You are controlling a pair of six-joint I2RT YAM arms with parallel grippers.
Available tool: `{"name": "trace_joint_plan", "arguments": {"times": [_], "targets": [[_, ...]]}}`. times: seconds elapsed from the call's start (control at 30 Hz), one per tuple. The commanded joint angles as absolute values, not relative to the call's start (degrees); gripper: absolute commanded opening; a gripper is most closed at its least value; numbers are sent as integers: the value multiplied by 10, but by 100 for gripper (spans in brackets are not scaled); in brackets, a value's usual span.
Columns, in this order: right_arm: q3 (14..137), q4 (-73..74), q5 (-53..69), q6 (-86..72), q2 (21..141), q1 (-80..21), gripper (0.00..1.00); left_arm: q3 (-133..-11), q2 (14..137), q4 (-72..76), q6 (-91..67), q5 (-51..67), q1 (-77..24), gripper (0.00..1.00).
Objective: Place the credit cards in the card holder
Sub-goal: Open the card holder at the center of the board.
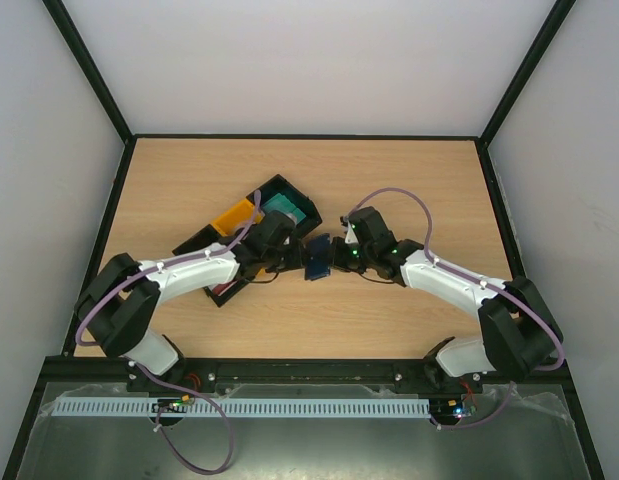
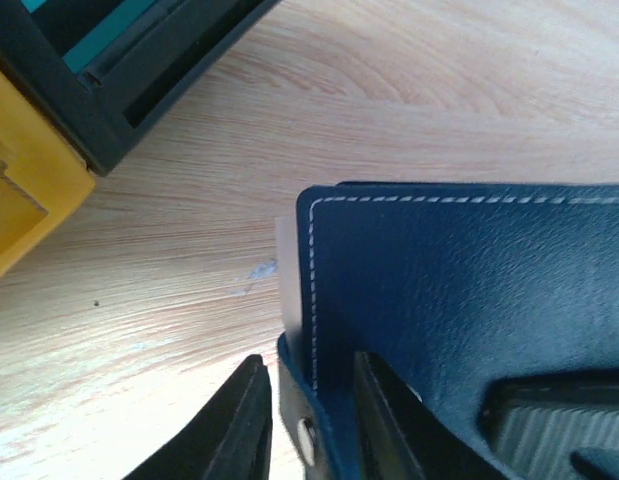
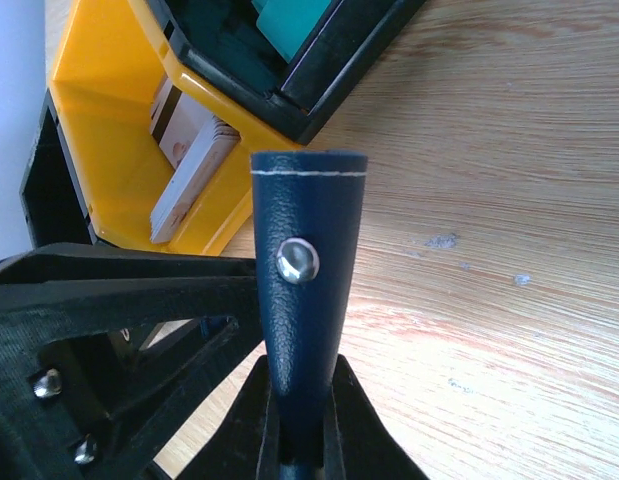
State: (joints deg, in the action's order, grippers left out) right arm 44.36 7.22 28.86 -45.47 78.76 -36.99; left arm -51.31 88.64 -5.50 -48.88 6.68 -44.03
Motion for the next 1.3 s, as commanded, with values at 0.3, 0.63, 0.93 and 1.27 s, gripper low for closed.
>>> {"name": "trace_joint_plan", "arguments": {"times": [0.3, 0.63, 0.93, 1.27], "targets": [[430, 46, 291, -456, 803, -369, 2, -490, 893, -44, -476, 78, -437, 2], [398, 34, 275, -447, 817, -369, 20, -488, 893, -31, -474, 92, -438, 2], [381, 65, 195, -436, 825, -369, 52, -492, 915, -16, -474, 121, -438, 3], [400, 102, 139, -418, 808, -377, 72, -507, 922, -18, -472, 135, -443, 2]]}}
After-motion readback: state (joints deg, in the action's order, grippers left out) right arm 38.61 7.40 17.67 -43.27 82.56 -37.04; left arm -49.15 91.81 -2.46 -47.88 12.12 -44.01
